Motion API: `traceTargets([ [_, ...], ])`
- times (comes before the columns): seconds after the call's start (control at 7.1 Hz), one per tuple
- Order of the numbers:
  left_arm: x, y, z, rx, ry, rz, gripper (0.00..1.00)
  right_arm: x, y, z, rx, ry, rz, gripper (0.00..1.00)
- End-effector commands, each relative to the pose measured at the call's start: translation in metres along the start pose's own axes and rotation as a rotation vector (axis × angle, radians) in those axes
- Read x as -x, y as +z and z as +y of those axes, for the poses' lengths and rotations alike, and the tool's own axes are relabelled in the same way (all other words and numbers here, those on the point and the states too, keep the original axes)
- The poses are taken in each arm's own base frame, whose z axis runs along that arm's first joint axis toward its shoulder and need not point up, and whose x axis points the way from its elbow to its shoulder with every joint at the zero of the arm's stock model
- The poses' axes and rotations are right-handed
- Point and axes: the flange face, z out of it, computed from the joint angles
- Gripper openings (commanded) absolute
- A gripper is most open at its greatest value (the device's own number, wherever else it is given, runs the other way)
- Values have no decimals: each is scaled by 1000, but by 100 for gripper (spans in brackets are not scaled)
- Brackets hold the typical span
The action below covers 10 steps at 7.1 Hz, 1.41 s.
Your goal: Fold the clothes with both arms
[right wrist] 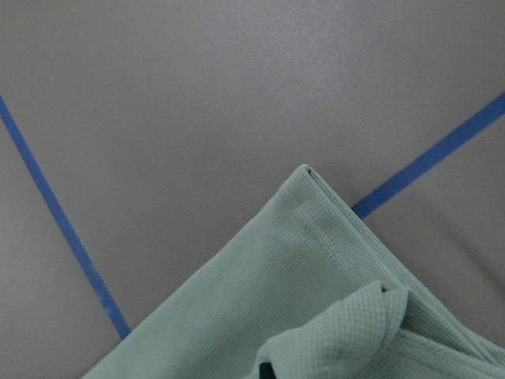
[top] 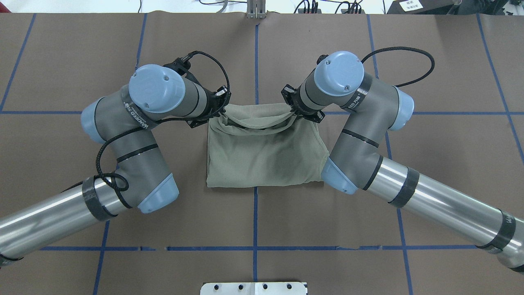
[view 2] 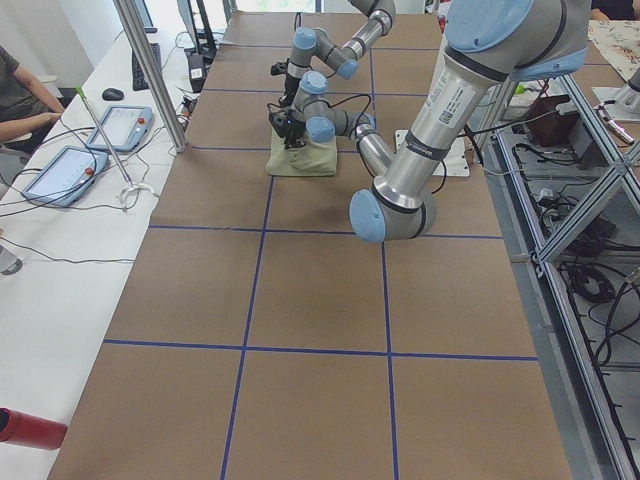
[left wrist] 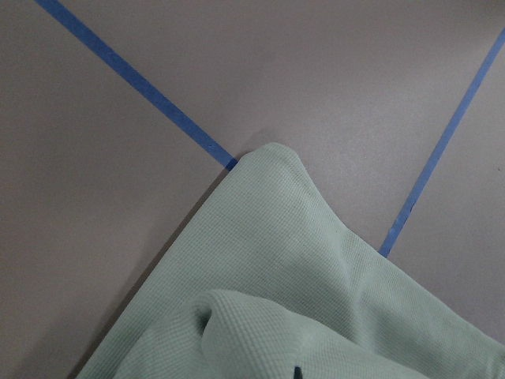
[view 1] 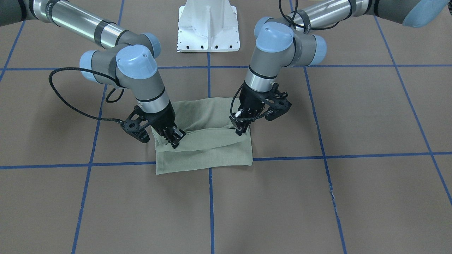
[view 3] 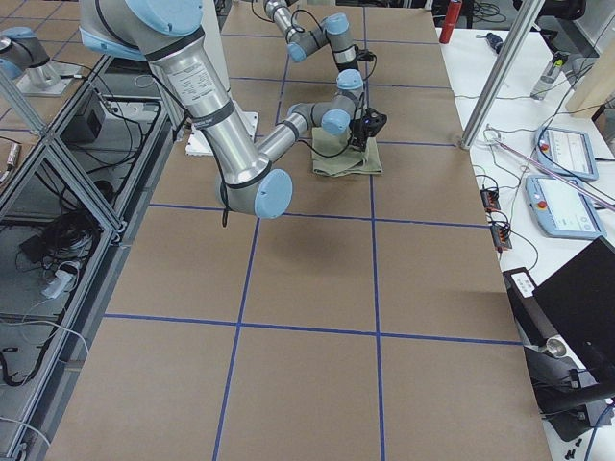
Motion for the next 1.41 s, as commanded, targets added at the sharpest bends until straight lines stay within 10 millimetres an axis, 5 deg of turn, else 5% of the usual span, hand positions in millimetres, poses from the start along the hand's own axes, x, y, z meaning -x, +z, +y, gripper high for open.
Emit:
traceTargets([
  [0.0,8,38,-87,-83,80,9,100,12,14,-47,-30,24,-18,100],
  [0.42,9,28,-118,-107,87,5,100,14,-1,-74,-3,10,-21,100],
  [0.56,13,16,-143,-69,149,-7,100,12,-9,-93,5,-41,-15,100],
  [1.13,135,-76,-335,-61,546,-119,100,-78,-73,-284,38,-400,167,100],
  [1.27,169,-91,-358,-70,653,-164,100,-109,-107,-339,56,-479,195,100],
])
